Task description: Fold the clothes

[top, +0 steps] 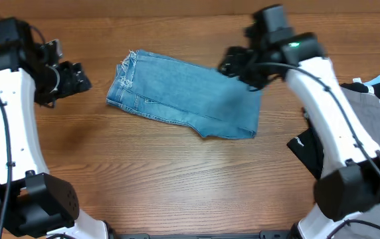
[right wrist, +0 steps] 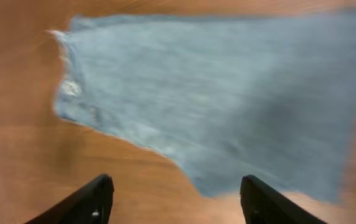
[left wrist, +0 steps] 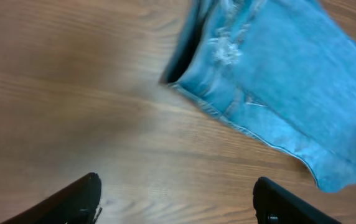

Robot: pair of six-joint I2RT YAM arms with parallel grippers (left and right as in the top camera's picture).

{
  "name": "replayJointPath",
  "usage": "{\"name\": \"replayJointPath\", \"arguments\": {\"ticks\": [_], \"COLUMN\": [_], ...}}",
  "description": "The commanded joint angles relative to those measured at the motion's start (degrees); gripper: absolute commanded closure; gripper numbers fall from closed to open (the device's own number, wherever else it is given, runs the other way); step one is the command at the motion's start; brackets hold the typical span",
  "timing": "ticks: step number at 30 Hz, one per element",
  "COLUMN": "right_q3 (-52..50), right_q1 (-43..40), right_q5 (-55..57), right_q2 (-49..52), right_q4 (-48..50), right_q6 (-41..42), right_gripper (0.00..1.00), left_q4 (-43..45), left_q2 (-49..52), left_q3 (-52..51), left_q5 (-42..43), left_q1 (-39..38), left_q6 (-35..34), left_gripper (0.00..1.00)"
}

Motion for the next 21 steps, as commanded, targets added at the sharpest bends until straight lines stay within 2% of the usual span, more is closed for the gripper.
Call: {"name": "replayJointPath", "arguments": {"ticks": [1,4,8,11,14,21], "right_q3": [-3.37,-9.46,-16.41,-22.75,-29.62,-44.52], "right_q1": [-3.28,-4.79,-4.72,-4.74,-4.90,-5.90], "right_q5": [1.62,1.38,-1.55,-1.68,-0.26,3.34], "right_q2": [1.62,1.62,1.62,1.62,1.62,1.64], "right_q4": [-3.28,-0.20,5.33,11.37,18.08,30.34], "right_q6": [-6.58,-6.51,-6.08,-2.71,1.25,6.88], "right_gripper": [0.33,0.54,0.59,0.69,0.75,0.76], "left_q4": [3.04,7.65,10.99,13.99,16.72,15.91], "left_q2": [0.11,2.36,7.08,12.57,18.18,26.47], "left_q3": [0.59,0.57,0.57,0.57,0.57,0.57], "left_q5": [4.72,7.98,7.89,5.70,3.85,-10.58], "left_q1": [-5.68,-11.63,-17.35,-20.72,-22.51,-21.99], "left_q6": [9.42,14.82,15.52,14.78,12.87,5.25], "left_gripper": [0.32,0.48,0.59,0.71,0.72,0.64]}}
